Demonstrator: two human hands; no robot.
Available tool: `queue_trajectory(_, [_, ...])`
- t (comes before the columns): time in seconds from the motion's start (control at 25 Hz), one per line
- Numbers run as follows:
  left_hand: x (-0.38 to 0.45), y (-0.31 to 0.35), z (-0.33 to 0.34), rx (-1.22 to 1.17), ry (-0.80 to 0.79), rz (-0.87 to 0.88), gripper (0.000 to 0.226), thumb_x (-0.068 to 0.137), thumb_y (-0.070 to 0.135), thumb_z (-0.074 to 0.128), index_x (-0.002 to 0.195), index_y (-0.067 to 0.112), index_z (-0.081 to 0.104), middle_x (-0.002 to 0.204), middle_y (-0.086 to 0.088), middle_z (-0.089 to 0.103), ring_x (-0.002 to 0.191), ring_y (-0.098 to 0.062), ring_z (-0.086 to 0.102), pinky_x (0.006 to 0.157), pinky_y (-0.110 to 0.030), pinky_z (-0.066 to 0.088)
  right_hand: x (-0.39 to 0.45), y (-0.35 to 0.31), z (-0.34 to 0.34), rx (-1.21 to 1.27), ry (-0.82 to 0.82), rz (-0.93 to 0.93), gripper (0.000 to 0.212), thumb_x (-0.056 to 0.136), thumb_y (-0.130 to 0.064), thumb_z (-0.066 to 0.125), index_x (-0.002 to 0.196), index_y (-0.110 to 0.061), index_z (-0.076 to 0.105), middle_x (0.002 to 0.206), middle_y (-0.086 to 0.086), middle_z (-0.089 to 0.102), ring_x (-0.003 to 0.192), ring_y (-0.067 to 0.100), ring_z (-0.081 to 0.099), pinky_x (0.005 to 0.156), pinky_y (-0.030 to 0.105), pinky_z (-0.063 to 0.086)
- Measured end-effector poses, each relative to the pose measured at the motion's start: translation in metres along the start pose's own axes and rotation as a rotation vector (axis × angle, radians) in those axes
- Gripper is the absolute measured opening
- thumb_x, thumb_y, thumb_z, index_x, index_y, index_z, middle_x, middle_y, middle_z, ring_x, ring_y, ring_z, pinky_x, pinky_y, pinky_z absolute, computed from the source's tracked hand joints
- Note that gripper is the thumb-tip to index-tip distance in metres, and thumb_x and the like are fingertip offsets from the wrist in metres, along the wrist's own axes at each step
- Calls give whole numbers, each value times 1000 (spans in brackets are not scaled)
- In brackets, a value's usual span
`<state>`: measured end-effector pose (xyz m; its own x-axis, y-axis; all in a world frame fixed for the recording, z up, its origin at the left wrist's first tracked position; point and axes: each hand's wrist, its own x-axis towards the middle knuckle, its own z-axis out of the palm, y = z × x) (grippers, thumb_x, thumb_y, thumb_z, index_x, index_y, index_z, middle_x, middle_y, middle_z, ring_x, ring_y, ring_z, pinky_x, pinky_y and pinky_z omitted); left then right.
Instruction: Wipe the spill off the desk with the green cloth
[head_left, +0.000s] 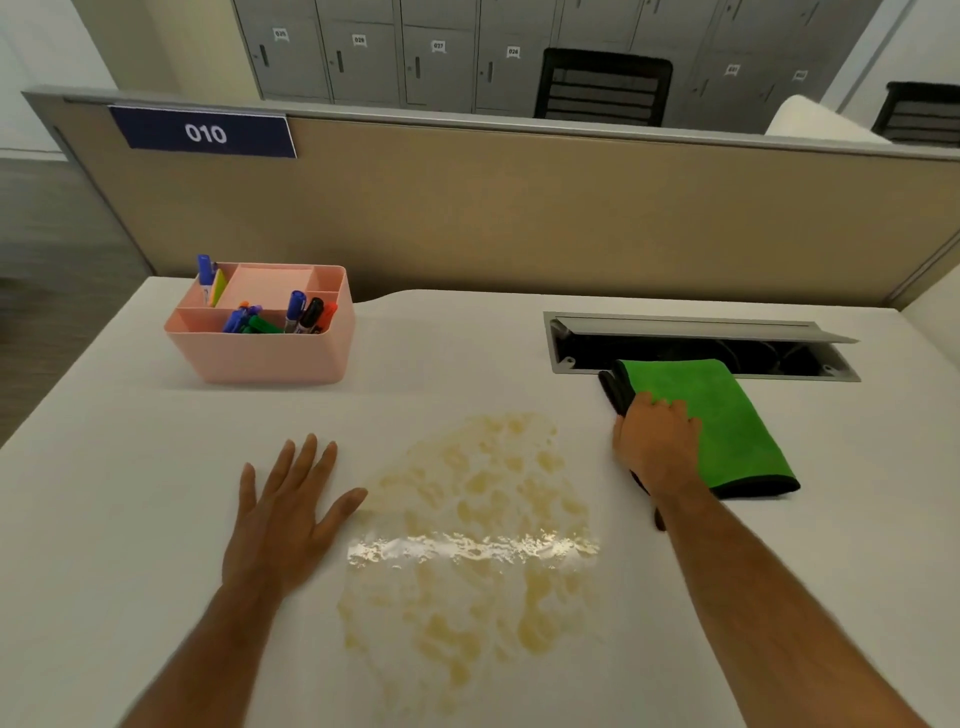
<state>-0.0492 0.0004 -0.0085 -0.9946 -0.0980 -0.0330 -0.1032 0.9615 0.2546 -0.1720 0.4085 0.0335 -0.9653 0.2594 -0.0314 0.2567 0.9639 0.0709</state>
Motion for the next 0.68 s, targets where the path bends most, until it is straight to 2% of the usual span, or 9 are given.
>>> queue_trajectory(0.08, [0, -1, 0, 1, -1, 1, 91, 81, 84, 0, 156, 34, 13, 164, 13, 2, 151, -6, -7, 122, -45, -9, 6, -2, -9, -59, -8, -50, 31, 90, -15, 53, 119, -5, 57, 114, 15, 65, 110, 34, 56, 88, 43, 48])
queue_trajectory(0.16, [0, -1, 0, -2, 4, 3, 91, 81, 83, -1, 156, 34, 13, 164, 13, 3, 151, -6, -6, 122, -45, -8, 11, -2, -22, -61, -36, -71, 23, 88, -11, 58, 110, -7, 61, 107, 12, 67, 102, 33, 62, 79, 38, 50])
queue_trajectory(0.28, [0, 1, -1, -11, 17, 3, 91, 81, 83, -2, 156, 35, 15, 164, 12, 5, 151, -7, -5, 122, -46, -8, 18, 2, -46, 145, 14, 24, 22, 83, -14, 69, 102, -4, 64, 86, 12, 61, 82, 33, 62, 67, 36, 47])
queue_trajectory(0.4, [-1, 1, -1, -5, 16, 6, 91, 81, 83, -3, 156, 35, 15, 164, 12, 5, 151, -8, -4, 122, -46, -8, 19, 3, -68, 410, 150, 56, 22, 78, -11, 72, 92, -2, 58, 80, 13, 57, 75, 35, 57, 67, 40, 49])
queue_trajectory(0.56, [-2, 2, -2, -20, 11, 3, 92, 80, 84, -4, 156, 35, 14, 165, 12, 5, 151, -7, -5, 122, -46, -8, -6, -12, -75, 558, 412, -210, 21, 70, -2, 70, 89, -5, 61, 80, 16, 66, 74, 41, 62, 64, 43, 52])
queue_trajectory(0.64, [-1, 2, -3, -24, 10, 4, 92, 80, 84, -4, 156, 35, 14, 165, 12, 5, 151, -7, -6, 122, -46, -9, -27, -18, -62, 518, 448, -400, 24, 65, 0, 71, 84, -7, 60, 79, 13, 64, 70, 39, 60, 60, 40, 49])
queue_trajectory(0.68, [-2, 2, -2, -24, 11, 5, 92, 80, 84, -3, 156, 35, 14, 165, 11, 5, 151, -8, -6, 122, -47, -9, -37, -20, -53, 480, 408, -501, 24, 63, -1, 72, 83, -7, 59, 77, 11, 62, 68, 36, 59, 58, 37, 46])
